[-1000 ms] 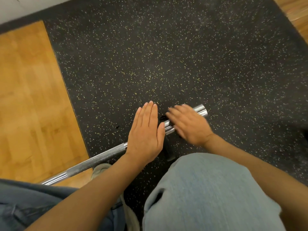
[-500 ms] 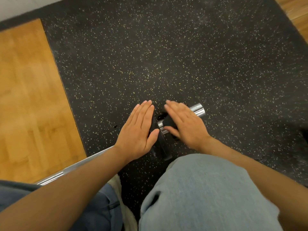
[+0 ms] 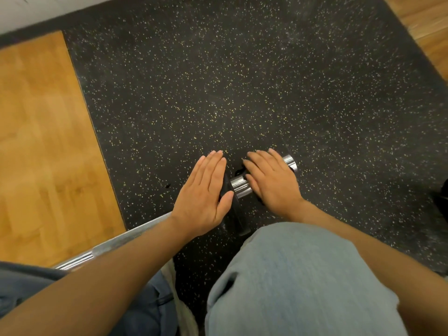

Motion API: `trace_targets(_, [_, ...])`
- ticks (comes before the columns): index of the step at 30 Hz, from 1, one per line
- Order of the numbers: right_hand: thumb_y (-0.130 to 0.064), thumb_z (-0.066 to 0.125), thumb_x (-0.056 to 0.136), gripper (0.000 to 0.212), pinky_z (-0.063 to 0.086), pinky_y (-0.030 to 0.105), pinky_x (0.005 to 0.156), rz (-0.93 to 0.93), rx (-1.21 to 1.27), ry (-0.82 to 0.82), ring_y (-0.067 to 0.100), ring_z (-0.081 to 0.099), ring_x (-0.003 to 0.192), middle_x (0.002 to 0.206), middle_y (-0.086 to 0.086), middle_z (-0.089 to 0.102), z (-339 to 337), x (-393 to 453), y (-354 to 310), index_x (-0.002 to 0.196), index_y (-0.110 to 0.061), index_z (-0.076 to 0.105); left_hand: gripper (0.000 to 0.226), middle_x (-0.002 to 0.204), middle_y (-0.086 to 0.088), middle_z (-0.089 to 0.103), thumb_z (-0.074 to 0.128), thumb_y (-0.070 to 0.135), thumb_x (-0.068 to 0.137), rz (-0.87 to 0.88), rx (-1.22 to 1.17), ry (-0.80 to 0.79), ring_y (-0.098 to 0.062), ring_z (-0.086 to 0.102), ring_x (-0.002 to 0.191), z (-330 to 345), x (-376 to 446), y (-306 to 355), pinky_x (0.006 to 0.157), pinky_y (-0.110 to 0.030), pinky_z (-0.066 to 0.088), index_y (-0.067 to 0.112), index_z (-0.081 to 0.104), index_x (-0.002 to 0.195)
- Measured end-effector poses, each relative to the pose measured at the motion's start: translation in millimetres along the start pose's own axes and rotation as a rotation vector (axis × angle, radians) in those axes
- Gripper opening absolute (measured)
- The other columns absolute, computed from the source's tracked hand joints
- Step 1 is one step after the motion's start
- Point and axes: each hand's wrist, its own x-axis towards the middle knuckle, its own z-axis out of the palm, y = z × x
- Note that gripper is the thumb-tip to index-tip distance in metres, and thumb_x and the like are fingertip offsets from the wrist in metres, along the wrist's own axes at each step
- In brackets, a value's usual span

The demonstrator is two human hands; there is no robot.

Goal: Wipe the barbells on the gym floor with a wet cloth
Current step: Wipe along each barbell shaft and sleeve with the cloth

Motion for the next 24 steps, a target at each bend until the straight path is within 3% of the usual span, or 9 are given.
trace_targets(5, [-0.026, 0.042, 0.099, 0.037, 0.032, 0.048, 0.111, 0.335, 0.016, 0.145, 0.037, 0.057, 0.121, 0.125, 0.019, 0.063, 11.9, 2.6, -31.4, 0.114, -0.001, 0.066, 0.069, 0.152, -0.025, 0.034, 0.015, 0.041, 0.104, -0.069, -0.063, 0.019, -0.035, 0.028, 0.145, 3.9, 0.3, 7.8, 0.122, -0.044, 0.016, -0.011, 0.036, 0.143])
trace_targets(11, [-0.035, 0.039, 0.102, 0.043, 0.035, 0.045, 0.109, -0.077, -0.003, 0.003, 0.036, 0.057, 0.122, 0.130, 0.016, 0.062, 4.9, -4.5, -0.5, 0.121, -0.007, 0.066, 0.067, 0.151, -0.027, 0.035, 0.017, 0.040, 0.104, -0.017, -0.037, 0.031, -0.037, 0.030, 0.143, 4.0, 2.2, 1.9, 0.121, -0.046, 0.018, -0.012, 0.036, 0.142])
trace_targets(14, [-0.035, 0.037, 0.101, 0.046, 0.030, 0.046, 0.112, 0.011, -0.034, -0.034, 0.038, 0.053, 0.127, 0.134, 0.019, 0.059, -1.5, -9.5, 24.9, 0.126, -0.005, 0.063, 0.066, 0.152, -0.026, 0.034, 0.019, 0.039, 0.103, -0.033, -0.053, 0.035, -0.037, 0.029, 0.144, 6.2, -0.6, 5.7, 0.122, -0.046, 0.017, -0.011, 0.035, 0.143])
trace_targets(18, [-0.031, 0.038, 0.102, 0.046, 0.028, 0.048, 0.116, 0.233, 0.004, 0.036, 0.035, 0.048, 0.133, 0.142, 0.016, 0.055, 2.0, -5.8, -13.6, 0.132, -0.005, 0.061, 0.066, 0.152, -0.026, 0.033, 0.016, 0.041, 0.104, -0.068, -0.094, 0.040, -0.034, 0.027, 0.144, 6.4, -0.3, 8.5, 0.121, -0.042, 0.017, -0.009, 0.032, 0.144])
trace_targets(21, [-0.032, 0.036, 0.102, 0.048, 0.028, 0.045, 0.115, 0.110, 0.035, 0.008, 0.032, 0.050, 0.134, 0.145, 0.011, 0.054, 4.5, -2.6, -37.9, 0.135, -0.008, 0.061, 0.069, 0.152, -0.026, 0.035, 0.015, 0.043, 0.104, -0.059, -0.080, 0.017, -0.035, 0.029, 0.144, 4.8, 2.3, 5.7, 0.119, -0.044, 0.022, -0.010, 0.036, 0.143])
trace_targets(24, [-0.035, 0.033, 0.104, 0.050, 0.025, 0.044, 0.117, -0.096, 0.028, -0.072, 0.032, 0.044, 0.138, 0.149, 0.011, 0.049, -1.5, -6.3, -17.6, 0.142, -0.010, 0.053, 0.069, 0.152, -0.026, 0.035, 0.015, 0.043, 0.104, -0.049, -0.062, -0.003, -0.035, 0.029, 0.144, 3.6, 2.3, 2.9, 0.121, -0.042, 0.019, -0.010, 0.036, 0.143])
